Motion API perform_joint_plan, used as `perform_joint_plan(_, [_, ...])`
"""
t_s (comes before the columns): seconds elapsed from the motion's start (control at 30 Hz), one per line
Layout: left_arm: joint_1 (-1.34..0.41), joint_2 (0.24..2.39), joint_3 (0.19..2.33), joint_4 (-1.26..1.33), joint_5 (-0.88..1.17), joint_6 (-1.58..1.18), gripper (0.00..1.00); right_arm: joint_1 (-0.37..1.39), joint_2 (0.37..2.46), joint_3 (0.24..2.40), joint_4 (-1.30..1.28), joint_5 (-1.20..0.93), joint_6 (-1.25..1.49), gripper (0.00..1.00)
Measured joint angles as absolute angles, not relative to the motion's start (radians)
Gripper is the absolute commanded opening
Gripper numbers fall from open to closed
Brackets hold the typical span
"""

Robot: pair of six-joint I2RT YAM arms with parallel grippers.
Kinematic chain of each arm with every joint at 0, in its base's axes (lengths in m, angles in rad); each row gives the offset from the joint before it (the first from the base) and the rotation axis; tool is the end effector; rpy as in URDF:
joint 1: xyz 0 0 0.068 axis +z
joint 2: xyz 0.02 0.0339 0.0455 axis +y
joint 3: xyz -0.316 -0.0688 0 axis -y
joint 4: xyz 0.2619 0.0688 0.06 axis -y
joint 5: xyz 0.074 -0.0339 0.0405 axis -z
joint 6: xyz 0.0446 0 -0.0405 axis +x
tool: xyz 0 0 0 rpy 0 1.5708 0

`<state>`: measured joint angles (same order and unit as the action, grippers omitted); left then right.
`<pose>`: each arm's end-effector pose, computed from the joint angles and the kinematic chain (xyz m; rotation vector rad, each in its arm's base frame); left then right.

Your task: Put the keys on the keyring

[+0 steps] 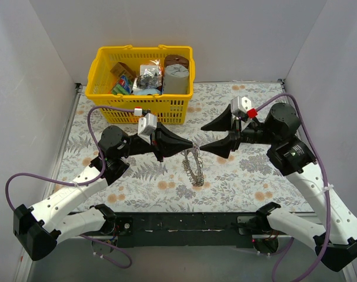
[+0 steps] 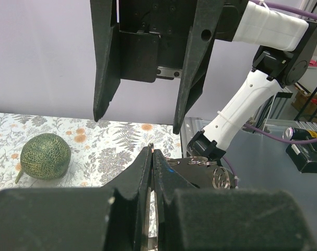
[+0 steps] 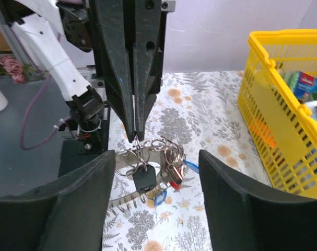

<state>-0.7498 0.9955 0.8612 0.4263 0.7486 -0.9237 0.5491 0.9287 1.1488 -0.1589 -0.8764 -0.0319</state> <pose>0.1387 -0.1706 0.4337 0.6357 1.5077 -1.8252 0.1319 0.1209 0.4886 -1.1153 1.1908 1.0586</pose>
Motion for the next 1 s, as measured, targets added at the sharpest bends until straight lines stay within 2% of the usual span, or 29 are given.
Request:
perform_joint_plan(0.4, [-0.75, 0.992, 0.861, 0.427, 0.749, -0.924, 0.0, 0.55, 0.981, 1.053, 0.042, -1.013, 0.12, 0.42])
perform_joint_plan(0.47, [-0.75, 0.992, 0.861, 0.427, 0.749, -0.924, 0.0, 0.55, 0.982, 1.035, 0.07, -1.022, 0.139, 0.29])
perform_joint_plan(0.57, [-0.75, 0.993, 0.861, 0.427, 0.749, -0.924, 0.0, 0.55, 0.982, 1.014, 0.11, -1.029, 0.174, 0.19])
perform_joint_plan(0.67, [-0.75, 0.993, 0.861, 0.427, 0.748, -0.924, 0.0, 0.551, 0.988, 1.01, 0.14, -1.036, 0.2, 0.15])
perform_joint_plan(0.8, [-0.749, 0.993, 0.862, 0.427, 0.747, -0.924, 0.0, 0.552, 0.989, 1.003, 0.161, -1.039, 0.227, 0.01])
perform_joint_plan(1.0, [-0.748, 0.993, 0.866, 0.418, 0.744, -0.921, 0.0, 0.552, 0.989, 1.003, 0.163, -1.035, 0.239, 0.01])
